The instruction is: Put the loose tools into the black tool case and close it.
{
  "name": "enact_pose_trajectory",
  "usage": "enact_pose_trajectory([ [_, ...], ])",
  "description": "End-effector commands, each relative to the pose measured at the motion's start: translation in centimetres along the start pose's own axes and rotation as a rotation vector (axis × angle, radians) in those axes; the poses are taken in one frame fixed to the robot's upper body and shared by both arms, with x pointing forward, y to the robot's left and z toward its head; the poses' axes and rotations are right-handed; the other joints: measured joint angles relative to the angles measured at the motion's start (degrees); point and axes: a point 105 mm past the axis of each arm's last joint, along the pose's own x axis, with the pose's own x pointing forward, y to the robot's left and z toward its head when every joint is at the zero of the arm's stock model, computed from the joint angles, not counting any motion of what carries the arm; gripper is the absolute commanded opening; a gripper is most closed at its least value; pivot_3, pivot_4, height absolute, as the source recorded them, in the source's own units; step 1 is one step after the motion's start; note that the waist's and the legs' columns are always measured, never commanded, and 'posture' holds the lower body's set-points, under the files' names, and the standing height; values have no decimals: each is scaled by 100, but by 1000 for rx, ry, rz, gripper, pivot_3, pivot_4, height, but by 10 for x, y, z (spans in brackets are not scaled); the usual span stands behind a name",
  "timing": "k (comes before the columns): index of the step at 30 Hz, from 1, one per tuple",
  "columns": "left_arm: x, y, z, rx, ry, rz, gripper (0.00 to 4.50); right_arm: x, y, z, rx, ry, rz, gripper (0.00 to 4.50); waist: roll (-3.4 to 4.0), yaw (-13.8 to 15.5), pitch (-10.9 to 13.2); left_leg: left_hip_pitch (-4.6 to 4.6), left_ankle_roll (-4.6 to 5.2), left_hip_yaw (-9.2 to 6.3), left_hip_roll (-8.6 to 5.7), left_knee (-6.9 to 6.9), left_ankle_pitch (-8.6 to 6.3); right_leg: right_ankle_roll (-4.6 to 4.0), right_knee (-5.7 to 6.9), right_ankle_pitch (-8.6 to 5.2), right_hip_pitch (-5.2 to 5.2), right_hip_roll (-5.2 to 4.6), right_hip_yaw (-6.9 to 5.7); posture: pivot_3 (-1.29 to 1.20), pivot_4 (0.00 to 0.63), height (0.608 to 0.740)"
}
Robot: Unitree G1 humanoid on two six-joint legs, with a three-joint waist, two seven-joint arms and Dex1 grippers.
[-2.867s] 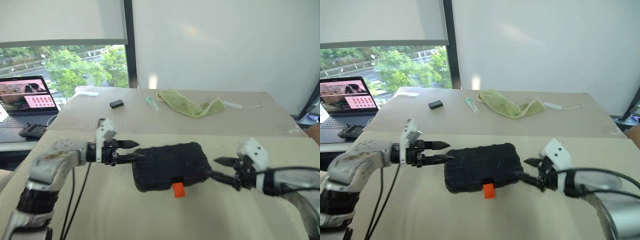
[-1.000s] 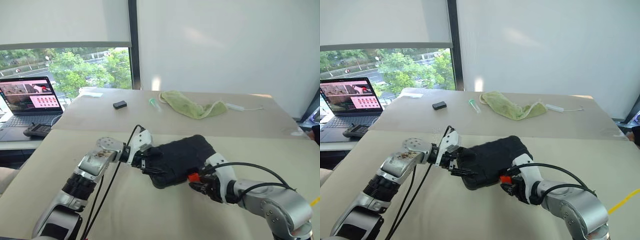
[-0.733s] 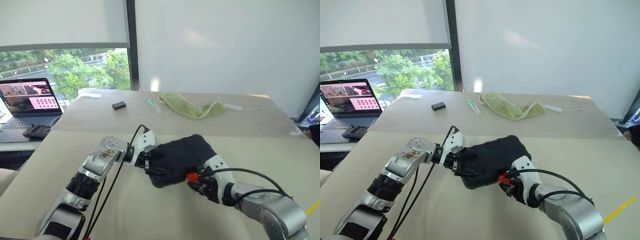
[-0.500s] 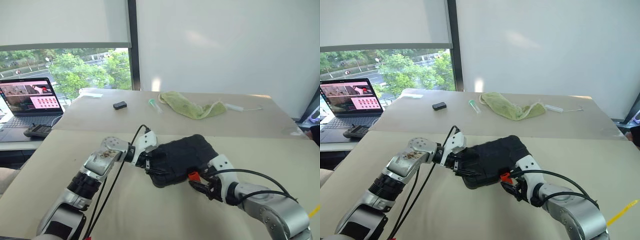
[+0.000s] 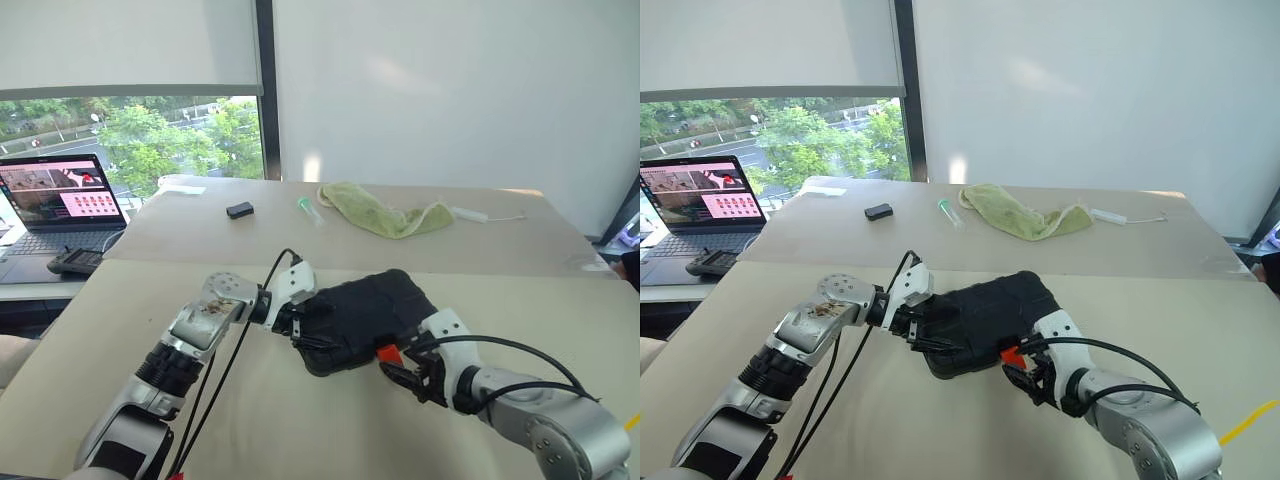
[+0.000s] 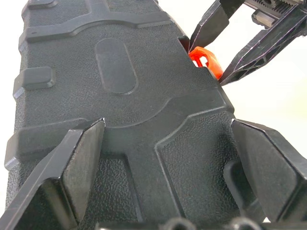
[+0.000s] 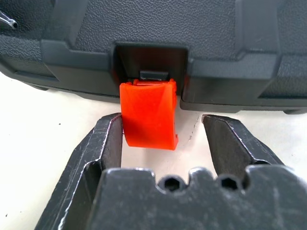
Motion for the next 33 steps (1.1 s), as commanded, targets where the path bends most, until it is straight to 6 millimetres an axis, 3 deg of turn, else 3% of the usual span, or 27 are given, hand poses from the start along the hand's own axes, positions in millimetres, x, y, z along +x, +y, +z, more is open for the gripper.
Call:
enact_pose_trajectory([
  [1, 5, -4, -23, -59, 77, -8, 4500, -5, 3, 4, -18, -26, -15, 3070, 0, -6, 0, 1, 0, 0, 0, 0, 0, 0, 0, 0, 0, 0, 0, 0, 150, 740],
  [14, 5, -3, -27, -57, 84, -6, 4500, 1, 10, 4, -50, -33, -4, 3070, 0, -9, 0, 0, 0, 0, 1, -1, 0, 0, -1, -1, 0, 1, 0, 0, 150, 740],
  [21, 3, -3, -28, -57, 84, -2, 4500, 0, 11, 7, -56, -42, -6, 1212, 0, -12, 0, 1, 0, -1, 2, -2, 0, 0, -1, -1, 0, 1, -1, 0, 150, 740],
  [33, 4, -4, -28, -59, 84, 0, 4500, 4, 9, 12, 11, -73, 9, 1212, 0, -23, 0, 2, 0, -1, 4, -2, 0, 0, -1, -1, -1, 2, 0, 0, 150, 740],
])
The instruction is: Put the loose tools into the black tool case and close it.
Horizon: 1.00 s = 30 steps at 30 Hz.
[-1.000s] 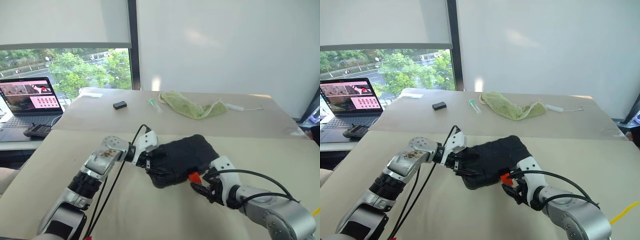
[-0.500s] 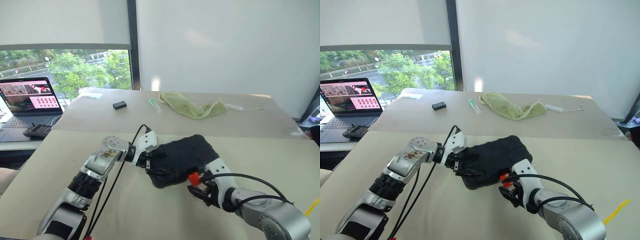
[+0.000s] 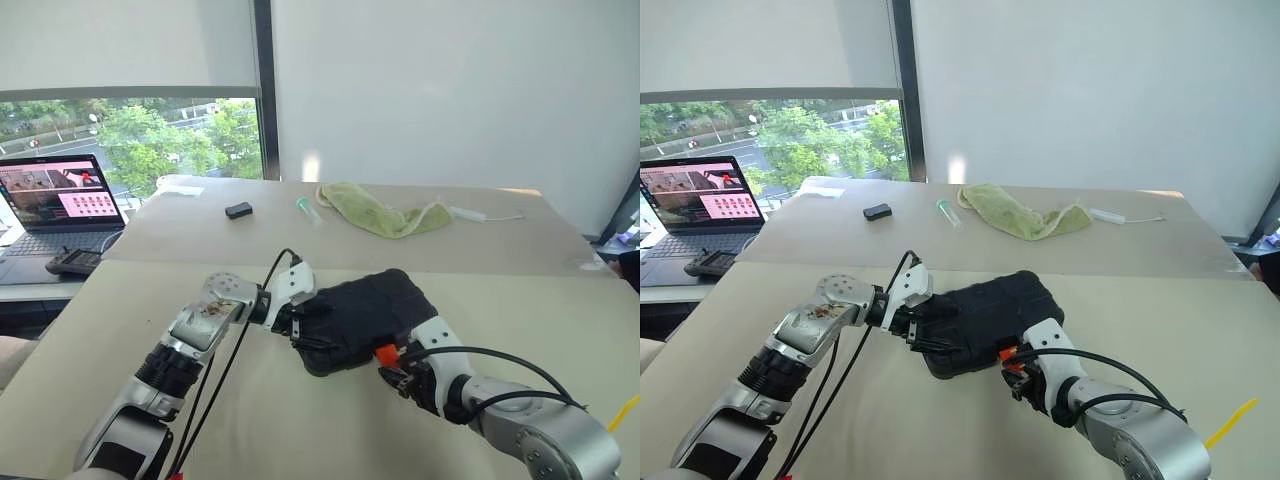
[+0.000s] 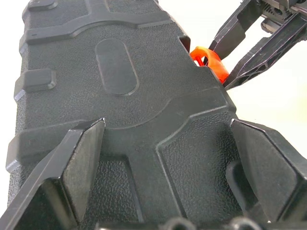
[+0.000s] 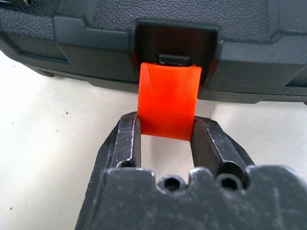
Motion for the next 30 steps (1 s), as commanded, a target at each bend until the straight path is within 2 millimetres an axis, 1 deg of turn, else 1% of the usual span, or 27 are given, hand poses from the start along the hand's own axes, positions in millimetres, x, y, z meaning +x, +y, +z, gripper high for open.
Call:
enact_pose_trajectory([
  [1, 4, -5, -26, -71, 81, -9, 4500, -1, -3, 14, 32, -75, -4, 1212, 0, -5, 0, 1, 0, 0, 0, 0, 0, 0, 1, 0, 0, 1, 0, 0, 150, 740],
  [4, 5, -5, -26, -70, 81, -9, 4500, 1, -4, 12, 66, -73, 5, 1212, 1, -15, 0, 4, 0, 0, 2, 0, 0, -1, 2, 0, 1, 2, 2, 0, 150, 740],
  [9, 5, -7, -26, -69, 83, -13, 4500, 2, -5, 17, 93, -97, 16, 1212, 2, -18, -1, 8, -1, 0, 4, -1, 0, -2, 3, 0, 2, 1, 3, 0, 150, 740],
  [16, 4, -8, -26, -69, 86, -12, 4500, 4, -5, 15, 35, -75, 40, 1212, 2, -17, -1, 6, -1, 0, 4, -7, 0, -4, 0, -1, -1, 0, 3, 0, 150, 740],
  [18, 4, -8, -25, -70, 85, -10, 4500, 2, -5, 13, 17, -62, 39, 2222, 2, -16, -1, 6, -1, 0, 3, -8, 0, -4, 0, -2, -1, 0, 3, 0, 150, 740],
  [20, 4, -8, -25, -70, 84, -10, 4500, 0, -5, 12, 10, -59, 40, 2770, 2, -14, -1, 2, -1, 0, 3, -8, 0, -4, -1, -3, -4, -1, 2, 0, 150, 740],
  [25, 4, -8, -24, -72, 84, -7, 4500, -10, -8, 17, 8, -85, 38, 2770, 2, -8, -1, -4, 1, 0, 3, -10, -2, -1, -1, -5, -8, -1, 1, 0, 150, 740],
  [30, 4, -7, -23, -71, 82, -5, 4500, -16, -6, 15, 2, -89, 41, 2770, 2, -7, -1, -5, 2, -1, 3, -11, -3, -1, -2, -5, -8, -2, 0, 0, 150, 740],
])
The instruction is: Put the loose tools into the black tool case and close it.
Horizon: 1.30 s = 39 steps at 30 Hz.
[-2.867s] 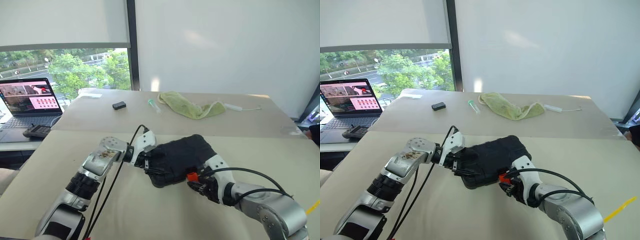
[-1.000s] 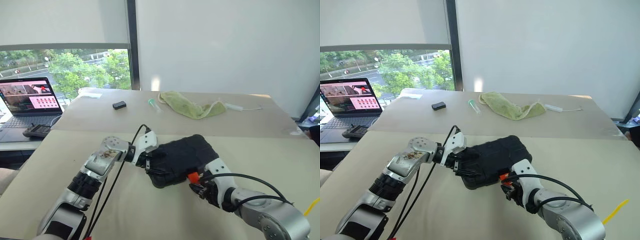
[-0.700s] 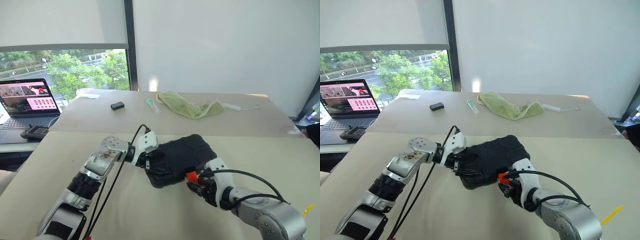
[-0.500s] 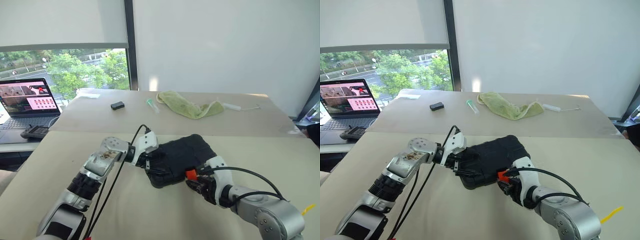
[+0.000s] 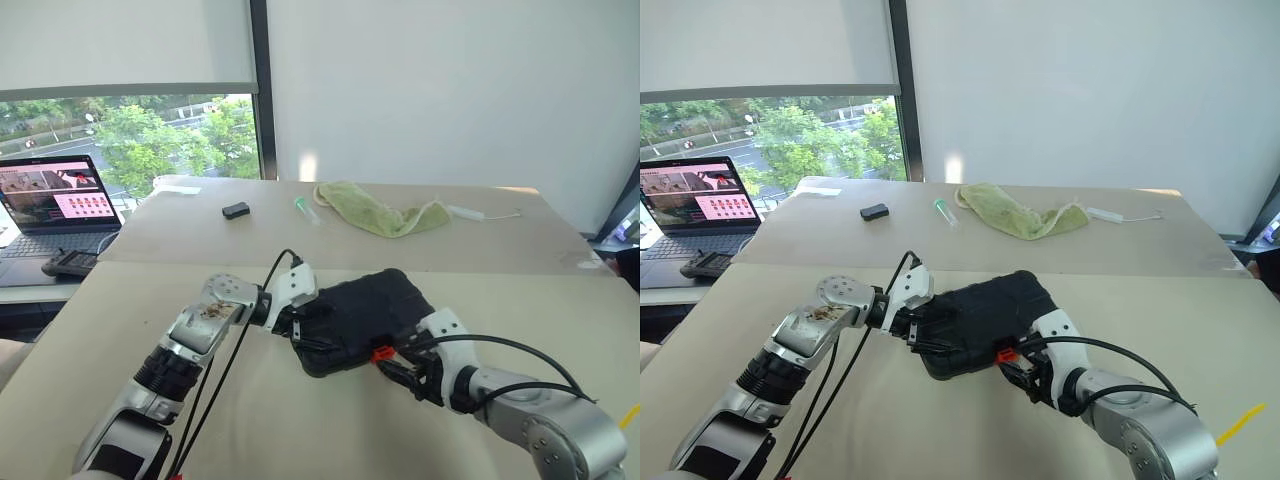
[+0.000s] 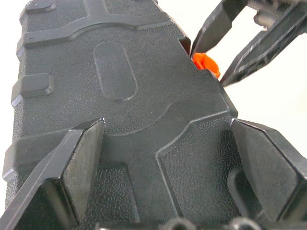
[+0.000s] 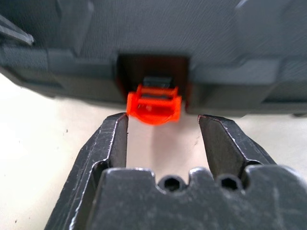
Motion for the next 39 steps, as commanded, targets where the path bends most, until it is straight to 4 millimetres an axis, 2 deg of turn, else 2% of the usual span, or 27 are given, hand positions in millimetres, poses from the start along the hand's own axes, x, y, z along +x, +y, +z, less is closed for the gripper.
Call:
enact_pose_trajectory([
  [1, 4, -4, -25, -81, 76, -10, 4500, -11, 4, 6, -22, -38, 6, 2770, 0, 1, 0, 0, 0, 0, 0, 0, 0, 0, 0, 0, 0, 0, 1, 0, 150, 740],
  [4, 4, -4, -24, -79, 75, -8, 4500, -15, 10, 3, -9, -39, 27, 2770, 0, 0, 0, -1, 0, 0, 0, 0, 0, 0, -1, 0, 0, -1, 1, 0, 150, 740],
  [5, 4, -3, -24, -78, 75, -8, 4500, -16, 11, 2, 4, -41, 29, 2270, 0, 1, 0, 0, 0, 0, 0, 0, 0, 0, 0, 0, 0, -2, 1, 0, 150, 740],
  [6, 4, -3, -24, -78, 74, -7, 4500, -15, 12, 1, 15, -42, 36, 2099, 0, 2, 0, 0, 0, -1, 0, 0, 0, 0, 0, 0, 1, -2, 0, 0, 150, 740],
  [12, 5, -2, -24, -74, 75, -1, 4500, -6, 11, -5, 50, -33, 23, 79, 0, 2, 0, 1, 0, -2, 0, 0, 0, 0, 0, 0, 1, -2, 1, 0, 150, 740],
  [30, 11, -5, -30, -65, 103, -7, 4500, 17, -2, 20, 13, -75, 39, 23, 0, -16, 0, 3, 0, -1, 0, 1, 0, -9, 2, -4, 1, -1, 2, 0, 150, 740],
  [39, 13, -8, -34, -67, 119, -17, 4500, 17, -1, 34, 1, -84, 118, 23, 1, -71, 0, 5, -1, -1, 2, 1, 1, -9, 4, -1, 1, 0, 5, 0, 150, 740],
])
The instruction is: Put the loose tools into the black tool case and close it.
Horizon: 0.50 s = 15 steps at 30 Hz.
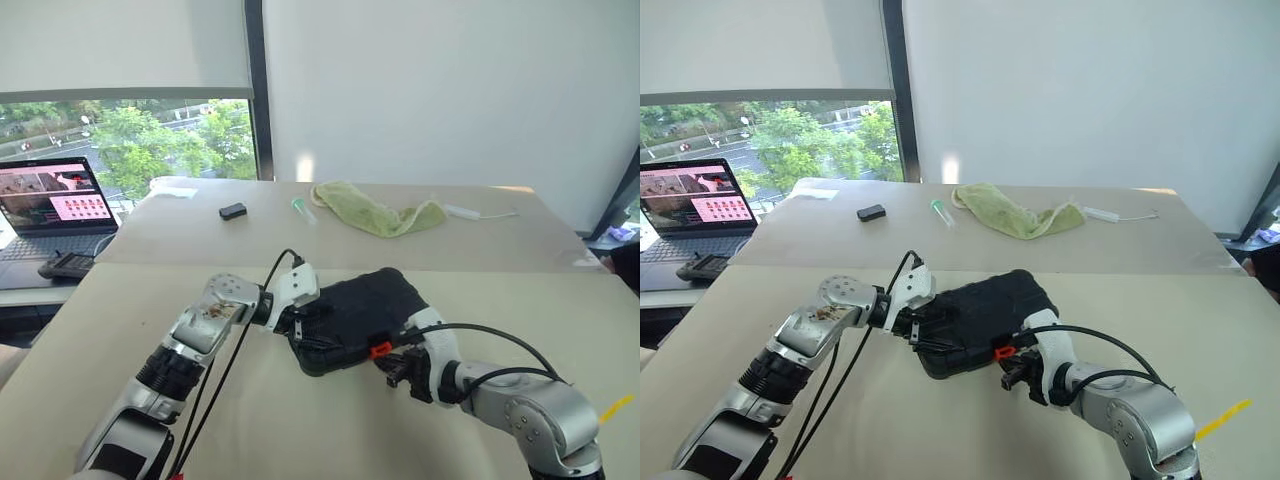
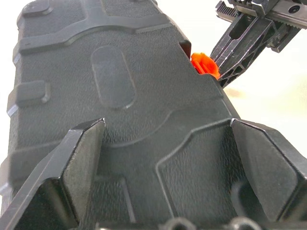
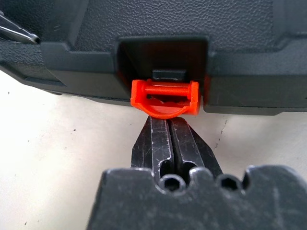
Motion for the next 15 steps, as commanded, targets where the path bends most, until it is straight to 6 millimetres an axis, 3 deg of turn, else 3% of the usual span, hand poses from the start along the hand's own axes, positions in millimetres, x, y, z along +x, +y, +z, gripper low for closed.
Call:
enact_pose_trajectory([
  [1, 10, -10, -34, -76, 113, -31, 4500, -12, 2, 39, -74, -145, 23, 23, 0, -2, 0, 0, 0, 0, 0, 0, 0, 0, 0, 0, 0, 0, 0, 0, 150, 740],
  [15, 10, -17, -42, -91, 139, -37, 4500, -8, -3, 57, -90, -116, 97, 23, 2, -80, 1, 3, 0, 0, 9, -1, 0, -1, 0, 6, -2, -2, 4, 0, 150, 740],
])
